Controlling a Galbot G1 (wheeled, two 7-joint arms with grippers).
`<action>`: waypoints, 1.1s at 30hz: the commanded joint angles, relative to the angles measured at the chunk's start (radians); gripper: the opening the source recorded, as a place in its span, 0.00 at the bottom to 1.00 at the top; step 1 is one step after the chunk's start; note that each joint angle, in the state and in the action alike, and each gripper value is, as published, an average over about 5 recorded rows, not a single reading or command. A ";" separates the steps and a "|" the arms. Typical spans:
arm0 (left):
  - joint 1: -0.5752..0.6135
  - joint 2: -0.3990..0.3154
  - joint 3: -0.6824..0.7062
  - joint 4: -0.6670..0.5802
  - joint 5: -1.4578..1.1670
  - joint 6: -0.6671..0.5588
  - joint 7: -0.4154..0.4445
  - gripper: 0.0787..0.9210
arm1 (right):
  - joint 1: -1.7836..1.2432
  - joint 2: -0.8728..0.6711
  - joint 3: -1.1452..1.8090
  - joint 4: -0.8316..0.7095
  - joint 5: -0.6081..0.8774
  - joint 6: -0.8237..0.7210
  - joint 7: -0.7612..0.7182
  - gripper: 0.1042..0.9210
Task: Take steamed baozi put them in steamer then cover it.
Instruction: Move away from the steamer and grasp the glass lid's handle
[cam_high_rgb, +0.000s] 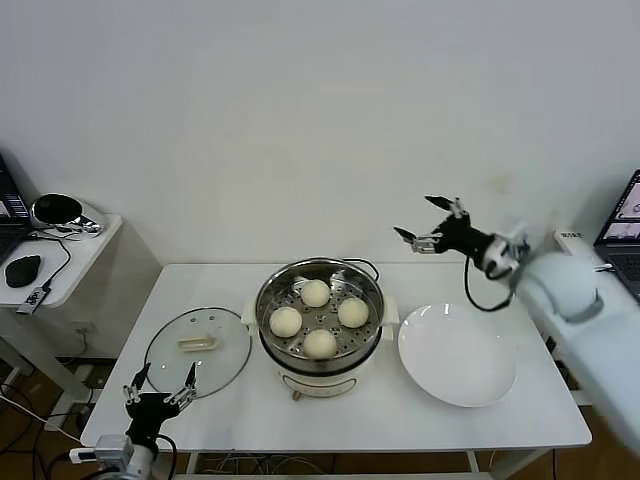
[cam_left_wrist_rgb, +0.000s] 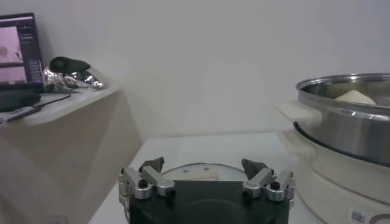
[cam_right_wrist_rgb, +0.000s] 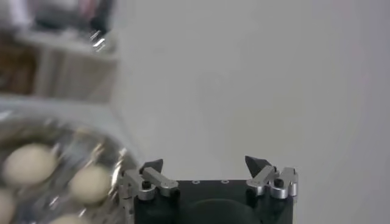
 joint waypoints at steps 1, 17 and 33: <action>-0.020 0.023 0.004 0.026 0.013 -0.008 0.003 0.88 | -0.722 0.420 0.515 0.106 -0.009 0.213 0.181 0.88; -0.091 0.154 0.071 0.175 0.862 -0.259 -0.104 0.88 | -0.848 0.586 0.517 0.127 -0.058 0.223 0.195 0.88; -0.247 0.214 0.242 0.453 1.428 -0.189 -0.310 0.88 | -0.875 0.602 0.525 0.119 -0.203 0.192 0.190 0.88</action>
